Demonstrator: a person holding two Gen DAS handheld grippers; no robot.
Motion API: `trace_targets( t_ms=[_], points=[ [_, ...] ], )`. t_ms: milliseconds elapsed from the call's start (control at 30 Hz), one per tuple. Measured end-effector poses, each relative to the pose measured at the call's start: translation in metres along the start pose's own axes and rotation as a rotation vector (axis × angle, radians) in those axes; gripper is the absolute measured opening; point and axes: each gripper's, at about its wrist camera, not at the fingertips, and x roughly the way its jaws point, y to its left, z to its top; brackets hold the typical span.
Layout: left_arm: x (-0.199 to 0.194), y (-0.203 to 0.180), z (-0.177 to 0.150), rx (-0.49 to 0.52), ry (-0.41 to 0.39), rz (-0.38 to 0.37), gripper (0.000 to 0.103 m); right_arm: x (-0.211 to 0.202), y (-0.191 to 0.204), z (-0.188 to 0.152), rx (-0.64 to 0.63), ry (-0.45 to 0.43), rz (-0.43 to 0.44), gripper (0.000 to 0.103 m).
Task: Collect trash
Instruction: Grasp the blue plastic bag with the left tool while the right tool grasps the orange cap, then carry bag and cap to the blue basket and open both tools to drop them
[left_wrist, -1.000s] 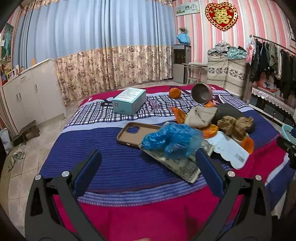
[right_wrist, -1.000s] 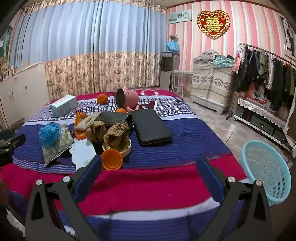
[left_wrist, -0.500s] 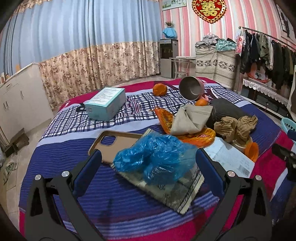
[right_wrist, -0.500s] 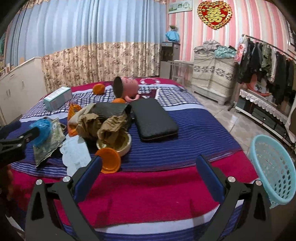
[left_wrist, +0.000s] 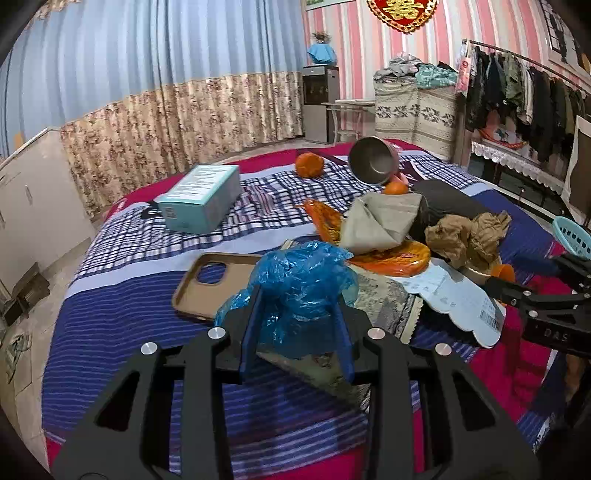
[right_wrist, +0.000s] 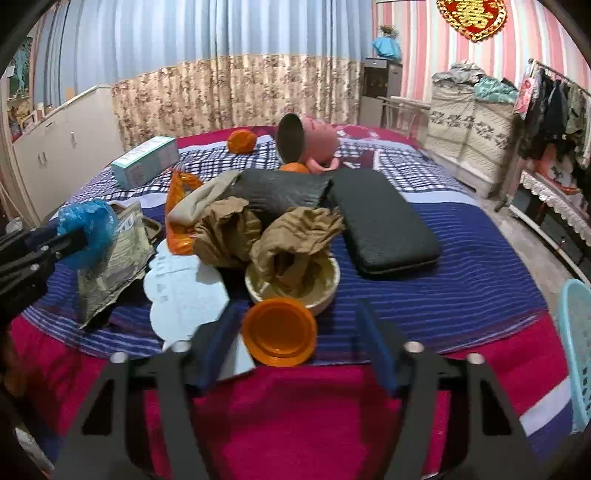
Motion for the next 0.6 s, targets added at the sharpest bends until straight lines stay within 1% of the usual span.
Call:
trace_targets(
  t_ms=[33, 200, 267, 367, 433, 600],
  points=[
    [-0.003, 0.003, 0.0, -0.008, -0.005, 0.007, 0.034, 0.001, 0.0, 0.0, 0.004, 0.008, 0.017, 0.041],
    [-0.014, 0.01, 0.005, -0.039, -0.019, 0.024, 0.034, -0.01, -0.011, -0.005, 0.049, -0.008, 0.06, 0.04],
    [-0.019, 0.009, 0.008, -0.045, -0.027, 0.02, 0.034, -0.015, -0.015, -0.006, 0.054, -0.018, 0.059, 0.04],
    [-0.027, 0.001, 0.016, -0.036, -0.046, -0.002, 0.034, -0.029, -0.03, -0.006, 0.076, -0.041, 0.038, 0.04],
    [-0.033, -0.01, 0.021, -0.013, -0.06, -0.018, 0.034, -0.04, -0.047, -0.003, 0.106, -0.065, 0.018, 0.04],
    [-0.038, -0.048, 0.037, 0.048, -0.09, -0.073, 0.034, -0.067, -0.098, 0.002, 0.18, -0.124, -0.077, 0.04]
  ],
)
